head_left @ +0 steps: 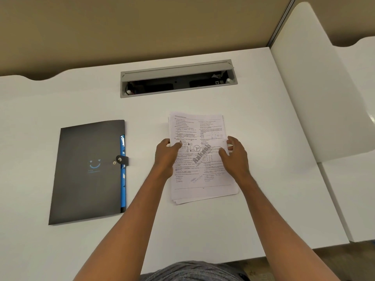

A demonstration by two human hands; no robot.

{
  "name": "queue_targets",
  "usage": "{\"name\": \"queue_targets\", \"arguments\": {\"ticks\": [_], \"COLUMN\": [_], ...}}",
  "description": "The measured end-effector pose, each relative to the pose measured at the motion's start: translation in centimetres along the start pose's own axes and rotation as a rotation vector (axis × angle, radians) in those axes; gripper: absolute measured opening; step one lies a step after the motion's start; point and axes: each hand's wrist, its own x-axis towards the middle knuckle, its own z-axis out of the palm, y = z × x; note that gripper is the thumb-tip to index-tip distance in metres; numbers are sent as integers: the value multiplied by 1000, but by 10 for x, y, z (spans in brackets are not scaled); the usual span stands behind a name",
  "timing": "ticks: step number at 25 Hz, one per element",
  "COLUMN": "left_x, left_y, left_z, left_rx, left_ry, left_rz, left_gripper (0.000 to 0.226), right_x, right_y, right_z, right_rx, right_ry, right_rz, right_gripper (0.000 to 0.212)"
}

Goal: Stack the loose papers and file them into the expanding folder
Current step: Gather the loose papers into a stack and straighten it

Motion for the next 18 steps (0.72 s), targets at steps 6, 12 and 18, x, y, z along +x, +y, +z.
{"name": "queue_targets", "arguments": {"ticks": [6,12,18], "left_x": [6,-1,-10], "left_y": [-10,-12,25], "left_z": [-5,-18,-33], "left_rx": [-34,-28,-108], "left_ry": [-19,-194,-392], "left_rz": [57,274,365], "left_gripper": [18,31,35], "right_x": [3,10,20], "right_y": [1,4,-18], "right_z": [1,-5,-30], "right_rx": [75,197,694], "right_ry": [-26,-35,-417], "right_rz": [33,48,53], "right_gripper": [56,67,57]}}
